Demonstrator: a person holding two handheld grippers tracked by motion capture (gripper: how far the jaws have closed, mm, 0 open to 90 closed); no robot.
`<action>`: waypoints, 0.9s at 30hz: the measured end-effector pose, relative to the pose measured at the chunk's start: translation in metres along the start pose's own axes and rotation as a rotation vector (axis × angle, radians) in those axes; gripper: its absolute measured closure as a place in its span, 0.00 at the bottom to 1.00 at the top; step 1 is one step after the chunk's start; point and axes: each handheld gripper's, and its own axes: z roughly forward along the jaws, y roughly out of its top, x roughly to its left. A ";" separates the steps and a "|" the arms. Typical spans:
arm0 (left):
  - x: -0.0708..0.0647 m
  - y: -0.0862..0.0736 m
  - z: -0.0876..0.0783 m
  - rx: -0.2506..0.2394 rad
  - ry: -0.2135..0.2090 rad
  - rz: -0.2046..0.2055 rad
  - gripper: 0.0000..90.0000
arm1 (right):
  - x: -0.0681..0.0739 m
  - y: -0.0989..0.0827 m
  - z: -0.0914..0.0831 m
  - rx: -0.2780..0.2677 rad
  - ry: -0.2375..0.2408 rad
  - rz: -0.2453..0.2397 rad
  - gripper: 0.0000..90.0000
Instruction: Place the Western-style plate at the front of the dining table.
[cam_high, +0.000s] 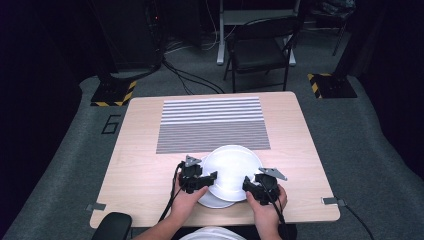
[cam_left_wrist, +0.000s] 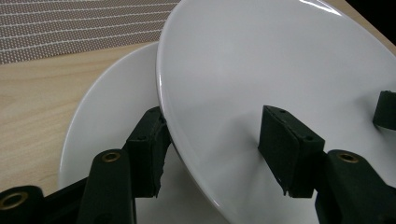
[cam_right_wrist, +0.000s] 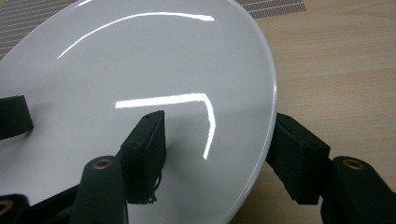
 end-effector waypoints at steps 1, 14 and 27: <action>0.001 0.001 0.000 -0.003 -0.001 -0.004 0.47 | 0.001 0.001 0.000 -0.001 0.002 0.002 0.43; 0.009 0.014 -0.006 -0.039 0.023 -0.008 0.47 | 0.011 0.013 0.005 -0.023 0.023 -0.002 0.43; 0.015 0.030 -0.012 -0.078 0.037 -0.012 0.48 | 0.019 0.030 0.006 -0.052 0.037 -0.015 0.43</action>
